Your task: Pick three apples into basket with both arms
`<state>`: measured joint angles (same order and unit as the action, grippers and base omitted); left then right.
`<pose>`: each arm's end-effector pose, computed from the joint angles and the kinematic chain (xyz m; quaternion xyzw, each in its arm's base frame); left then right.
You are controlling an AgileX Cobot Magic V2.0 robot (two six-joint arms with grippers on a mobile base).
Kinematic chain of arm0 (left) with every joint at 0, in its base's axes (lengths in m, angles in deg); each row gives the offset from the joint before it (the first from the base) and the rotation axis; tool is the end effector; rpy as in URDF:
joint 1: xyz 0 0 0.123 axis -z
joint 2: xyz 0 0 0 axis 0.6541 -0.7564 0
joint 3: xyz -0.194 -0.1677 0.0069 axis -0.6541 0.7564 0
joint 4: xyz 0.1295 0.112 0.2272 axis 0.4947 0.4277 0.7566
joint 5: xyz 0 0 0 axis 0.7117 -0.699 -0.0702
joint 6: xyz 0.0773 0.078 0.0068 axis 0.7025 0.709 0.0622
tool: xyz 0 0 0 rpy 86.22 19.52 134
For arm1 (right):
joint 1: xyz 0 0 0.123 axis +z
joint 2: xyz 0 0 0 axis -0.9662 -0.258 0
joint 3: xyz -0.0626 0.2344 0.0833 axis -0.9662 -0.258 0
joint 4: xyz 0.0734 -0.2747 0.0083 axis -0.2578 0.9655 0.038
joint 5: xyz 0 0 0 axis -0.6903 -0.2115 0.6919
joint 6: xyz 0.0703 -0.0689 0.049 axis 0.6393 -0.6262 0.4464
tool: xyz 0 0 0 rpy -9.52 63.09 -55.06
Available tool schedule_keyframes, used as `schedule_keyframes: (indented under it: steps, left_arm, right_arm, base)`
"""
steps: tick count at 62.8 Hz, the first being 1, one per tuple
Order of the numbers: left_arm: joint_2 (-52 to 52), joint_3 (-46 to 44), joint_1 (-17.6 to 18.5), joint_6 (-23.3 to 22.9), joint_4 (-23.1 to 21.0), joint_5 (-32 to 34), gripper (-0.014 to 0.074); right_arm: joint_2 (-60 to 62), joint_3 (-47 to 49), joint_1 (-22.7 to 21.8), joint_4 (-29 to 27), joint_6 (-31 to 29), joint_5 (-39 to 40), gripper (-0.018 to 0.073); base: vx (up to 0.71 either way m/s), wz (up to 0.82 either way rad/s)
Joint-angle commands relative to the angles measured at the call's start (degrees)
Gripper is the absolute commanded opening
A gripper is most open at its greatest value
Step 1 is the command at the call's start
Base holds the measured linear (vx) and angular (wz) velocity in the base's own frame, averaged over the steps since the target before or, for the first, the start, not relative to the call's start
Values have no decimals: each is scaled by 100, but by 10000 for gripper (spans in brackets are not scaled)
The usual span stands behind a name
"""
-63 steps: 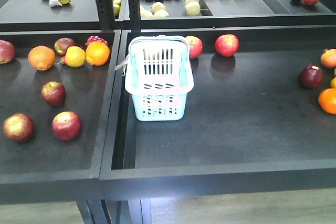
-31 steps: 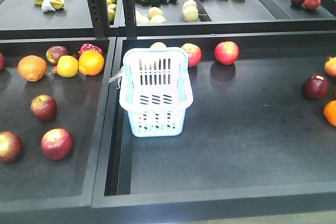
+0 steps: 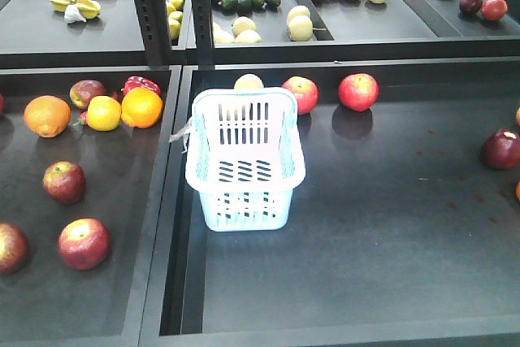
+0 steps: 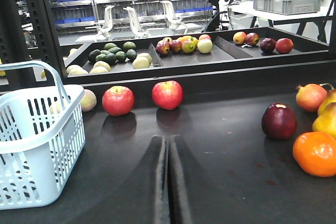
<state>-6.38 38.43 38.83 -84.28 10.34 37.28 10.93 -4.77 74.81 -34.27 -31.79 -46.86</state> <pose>0.1369 0.0095 0.1916 -0.0370 0.7291 0.0181 0.6832 0.1377 -0.0023 0.1944 0.0357 0.7160 0.0203 0.6969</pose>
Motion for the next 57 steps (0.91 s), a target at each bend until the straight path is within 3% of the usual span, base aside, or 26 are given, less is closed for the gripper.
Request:
schedule_keyframes:
  steps: [1,57]
  left_arm:
    - [76,133,5,-41,2,441,-6]
    - [76,133,5,-41,2,441,-6]
  right_arm:
    - [58,-81,-32,56,-44,426,-1]
    - [58,-81,-32,56,-44,426,-1]
  base:
    - [7,2]
    - [5,3]
